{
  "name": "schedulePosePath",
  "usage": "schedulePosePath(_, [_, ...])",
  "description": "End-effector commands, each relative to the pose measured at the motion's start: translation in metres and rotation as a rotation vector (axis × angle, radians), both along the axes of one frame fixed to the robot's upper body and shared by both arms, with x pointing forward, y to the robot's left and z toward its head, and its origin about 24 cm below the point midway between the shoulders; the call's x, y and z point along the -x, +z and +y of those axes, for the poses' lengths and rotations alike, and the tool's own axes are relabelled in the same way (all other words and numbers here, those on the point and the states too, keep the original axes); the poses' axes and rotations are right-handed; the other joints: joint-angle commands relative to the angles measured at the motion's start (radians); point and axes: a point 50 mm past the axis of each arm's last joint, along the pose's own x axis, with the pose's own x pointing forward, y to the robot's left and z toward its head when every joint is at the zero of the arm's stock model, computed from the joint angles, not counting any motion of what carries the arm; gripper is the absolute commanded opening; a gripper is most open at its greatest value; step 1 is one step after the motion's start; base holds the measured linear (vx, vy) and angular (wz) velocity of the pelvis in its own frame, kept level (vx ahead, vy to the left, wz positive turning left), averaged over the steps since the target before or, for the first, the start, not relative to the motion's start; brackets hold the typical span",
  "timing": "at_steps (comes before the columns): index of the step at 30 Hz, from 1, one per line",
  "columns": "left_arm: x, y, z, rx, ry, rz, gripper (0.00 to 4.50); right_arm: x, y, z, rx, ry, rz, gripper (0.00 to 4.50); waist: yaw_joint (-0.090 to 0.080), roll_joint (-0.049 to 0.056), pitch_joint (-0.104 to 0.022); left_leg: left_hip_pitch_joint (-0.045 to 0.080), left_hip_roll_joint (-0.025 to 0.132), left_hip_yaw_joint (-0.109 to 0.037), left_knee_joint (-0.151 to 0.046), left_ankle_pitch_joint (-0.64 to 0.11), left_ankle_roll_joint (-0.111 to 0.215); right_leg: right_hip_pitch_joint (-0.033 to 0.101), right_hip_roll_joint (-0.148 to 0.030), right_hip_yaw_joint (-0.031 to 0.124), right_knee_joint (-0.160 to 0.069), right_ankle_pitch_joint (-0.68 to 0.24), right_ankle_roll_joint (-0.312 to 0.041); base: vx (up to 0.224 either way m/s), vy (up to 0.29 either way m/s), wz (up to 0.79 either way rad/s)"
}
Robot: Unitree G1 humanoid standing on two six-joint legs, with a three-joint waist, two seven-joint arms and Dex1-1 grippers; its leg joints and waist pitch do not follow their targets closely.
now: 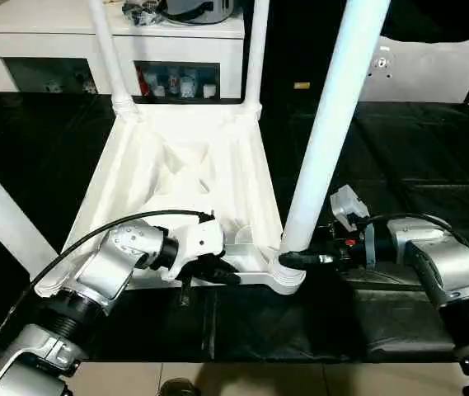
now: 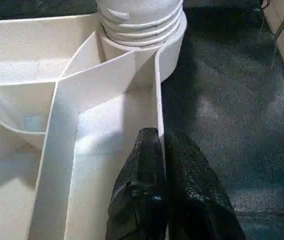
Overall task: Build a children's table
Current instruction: Rotate leg to tighten
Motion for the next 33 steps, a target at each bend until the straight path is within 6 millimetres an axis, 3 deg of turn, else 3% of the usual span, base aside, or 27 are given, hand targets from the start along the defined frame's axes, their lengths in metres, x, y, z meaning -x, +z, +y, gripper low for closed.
schedulePosePath(1, [-0.006,0.017,-0.01,0.074,0.008,-0.047,0.0,0.003,-0.003,0.003,-0.077,-0.012,0.047,1.98,-0.006,-0.01,-0.083,0.01,0.034,-0.004,-0.065,-0.185,0.053,0.061,-0.073,0.062,-0.07,-0.388,-0.098,0.0,0.0,0.0])
schedulePosePath(5, [-0.009,0.017,-0.013,0.088,0.072,-0.041,0.0,0.003,-0.009,0.006,-0.067,-0.074,0.041,1.98,-0.01,-0.009,-0.081,0.011,0.032,-0.005,-0.066,-0.197,0.047,0.06,-0.072,0.059,-0.075,-0.421,-0.084,0.0,0.0,0.0])
schedulePosePath(6, [-0.014,0.017,-0.017,0.097,0.15,-0.034,0.0,-0.001,-0.014,0.01,-0.037,-0.168,0.021,1.98,-0.015,-0.009,-0.08,0.011,0.032,-0.005,-0.067,-0.204,0.041,0.059,-0.073,0.059,-0.078,-0.434,-0.08,0.0,0.0,0.0])
schedulePosePath(7, [-0.017,0.017,-0.023,0.106,0.209,-0.032,0.0,-0.007,-0.017,0.014,-0.013,-0.267,0.006,1.98,-0.013,0.0,-0.079,0.015,0.031,-0.007,-0.066,-0.214,0.034,0.057,-0.073,0.056,-0.081,-0.446,-0.078,0.0,0.0,0.0])
schedulePosePath(9, [-0.02,0.018,-0.028,0.115,0.262,-0.034,0.0,-0.012,-0.02,0.018,0.009,-0.364,-0.004,1.97,-0.021,-0.006,-0.078,0.015,0.028,-0.01,-0.068,-0.225,0.018,0.061,-0.073,0.051,-0.086,-0.469,-0.065,0.0,0.0,0.0])
schedulePosePath(10, [-0.026,0.02,-0.039,0.133,0.364,-0.053,0.0,-0.024,-0.027,0.024,0.043,-0.554,-0.01,1.97,-0.034,-0.007,-0.073,0.011,0.025,-0.01,-0.071,-0.235,0.009,0.062,-0.072,0.048,-0.09,-0.491,-0.051,0.0,0.0,0.0])
schedulePosePath(11, [-0.027,0.021,-0.041,0.135,0.379,-0.057,0.0,-0.025,-0.028,0.025,0.048,-0.581,-0.01,1.96,-0.053,-0.005,-0.069,0.016,0.023,-0.011,-0.07,-0.267,-0.002,0.058,-0.07,0.039,-0.101,-0.531,-0.039,0.0,0.0,0.0])
schedulePosePath(12, [-0.028,0.021,-0.043,0.137,0.399,-0.061,0.0,-0.027,-0.03,0.026,0.055,-0.615,-0.009,1.96,-0.068,-0.01,-0.073,0.013,0.016,-0.015,-0.067,-0.279,-0.003,0.069,-0.074,0.032,-0.104,-0.553,-0.015,0.0,0.0,0.0])
schedulePosePath(13, [-0.03,0.022,-0.052,0.15,0.473,-0.055,0.0,-0.03,-0.029,0.033,0.038,-0.695,-0.015,1.96,-0.073,-0.009,-0.072,0.011,0.015,-0.015,-0.068,-0.278,0.003,0.072,-0.073,0.031,-0.107,-0.555,-0.005,0.0,0.0,0.0])
schedulePosePath(14, [-0.031,0.022,-0.052,0.151,0.479,-0.054,0.0,-0.03,-0.029,0.034,0.037,-0.701,-0.016,1.96,-0.082,-0.005,-0.071,0.019,0.017,-0.011,-0.067,-0.28,0.01,0.061,-0.07,0.035,-0.114,-0.544,-0.007,0.0,0.0,0.0])
schedulePosePath(15, [-0.032,0.022,-0.061,0.15,0.541,-0.068,0.0,-0.032,-0.027,0.041,0.017,-0.774,-0.026,1.96,-0.089,-0.009,-0.071,0.017,0.011,-0.011,-0.064,-0.272,0.018,0.062,-0.07,0.033,-0.115,-0.541,-0.01,0.0,0.0,0.0])
schedulePosePath(17, [-0.032,0.021,-0.066,0.154,0.563,-0.072,0.0,-0.032,-0.024,0.047,-0.002,-0.786,-0.046,1.96,-0.09,-0.007,-0.073,0.016,0.01,-0.01,-0.064,-0.254,0.024,0.063,-0.068,0.034,-0.114,-0.53,-0.009,0.0,0.0,0.0])
schedulePosePath(18, [-0.032,0.021,-0.067,0.158,0.567,-0.069,0.0,-0.032,-0.023,0.051,-0.019,-0.774,-0.046,2.3,-0.09,-0.008,-0.073,0.016,0.006,-0.007,-0.064,-0.243,0.038,0.063,-0.066,0.034,-0.115,-0.523,-0.002,0.0,0.0,0.0])
schedulePosePath(23, [-0.033,0.02,-0.061,0.128,0.547,-0.11,0.0,-0.026,-0.014,0.057,-0.072,-0.725,-0.058,2.75,-0.088,-0.007,-0.074,0.012,0.014,-0.01,-0.071,-0.223,0.051,0.066,-0.065,0.041,-0.105,-0.47,-0.014,0.0,0.0,0.0])
schedulePosePath(26, [-0.033,0.021,-0.058,0.128,0.522,-0.127,0.0,-0.023,-0.011,0.054,-0.078,-0.678,-0.104,3.1,-0.081,-0.004,-0.075,0.013,0.017,-0.01,-0.073,-0.215,0.052,0.066,-0.067,0.045,-0.099,-0.437,-0.027,0.0,0.0,0.0])
schedulePosePath(27, [-0.032,0.021,-0.057,0.132,0.494,-0.131,0.0,-0.022,-0.009,0.051,-0.083,-0.668,-0.117,3.16,-0.081,-0.01,-0.074,0.012,0.018,-0.008,-0.073,-0.216,0.054,0.065,-0.066,0.046,-0.099,-0.431,-0.032,0.0,0.0,0.0])
schedulePosePath(33, [-0.028,0.016,-0.046,0.136,0.381,-0.125,0.0,-0.017,0.004,0.036,-0.063,-0.59,-0.175,3.61,-0.074,-0.008,-0.078,0.01,0.022,-0.008,-0.073,-0.185,0.059,0.067,-0.068,0.053,-0.087,-0.388,-0.046,0.0,0.0,0.0])
